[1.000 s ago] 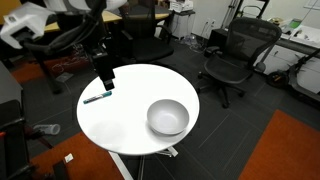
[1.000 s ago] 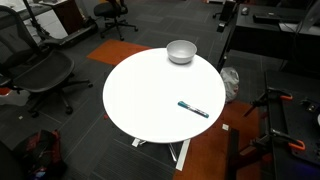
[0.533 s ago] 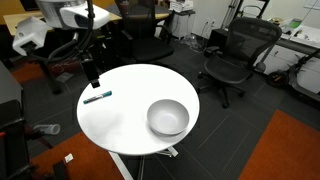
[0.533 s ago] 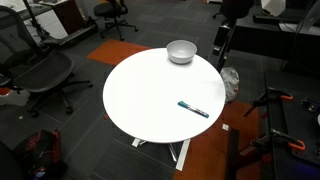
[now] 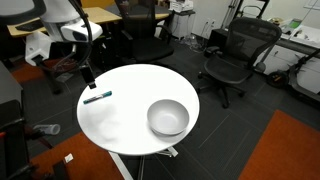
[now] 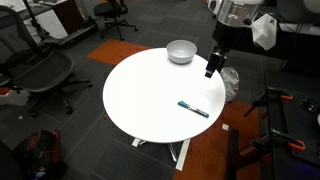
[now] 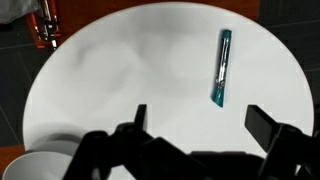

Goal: Put the green marker inside the grey bowl

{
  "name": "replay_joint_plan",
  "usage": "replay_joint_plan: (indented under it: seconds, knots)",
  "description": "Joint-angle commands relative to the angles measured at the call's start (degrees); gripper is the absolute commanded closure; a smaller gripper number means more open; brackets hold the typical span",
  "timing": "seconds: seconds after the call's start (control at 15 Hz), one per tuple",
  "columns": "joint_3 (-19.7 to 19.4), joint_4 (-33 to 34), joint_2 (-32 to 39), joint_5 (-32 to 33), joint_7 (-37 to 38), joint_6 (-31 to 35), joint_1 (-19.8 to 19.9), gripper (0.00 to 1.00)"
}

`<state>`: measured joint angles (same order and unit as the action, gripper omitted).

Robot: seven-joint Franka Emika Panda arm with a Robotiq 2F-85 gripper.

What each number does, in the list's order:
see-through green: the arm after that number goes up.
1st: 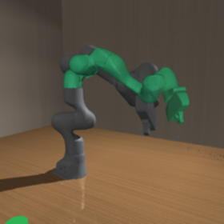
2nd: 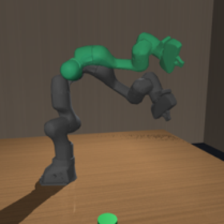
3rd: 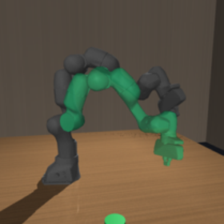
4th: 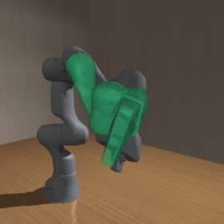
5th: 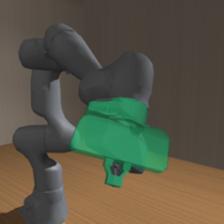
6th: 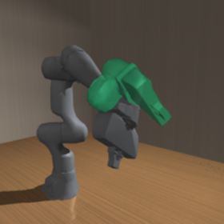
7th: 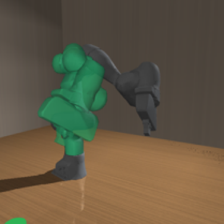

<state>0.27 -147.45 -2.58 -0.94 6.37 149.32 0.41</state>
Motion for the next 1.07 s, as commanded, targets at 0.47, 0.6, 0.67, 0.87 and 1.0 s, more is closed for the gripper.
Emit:
replay_joint_plan:
  seconds: [0.47,0.6,0.67,0.87,1.0]
  knots:
    - [2.14,2.39,13.1,0.66,5.48,7.86,-4.27,0.0]
    - [1.91,3.67,15.26,0.89,5.61,8.07,-4.99,0.0]
    - [1.86,4.33,16.23,0.83,5.62,8.24,-5.34,0.0]
    - [1.02,6.39,18.98,1.95,6.71,8.45,-6.76,0.0]
    - [-0.11,7.75,20.53,3.45,8.9,8.09,-8.11,0.0]
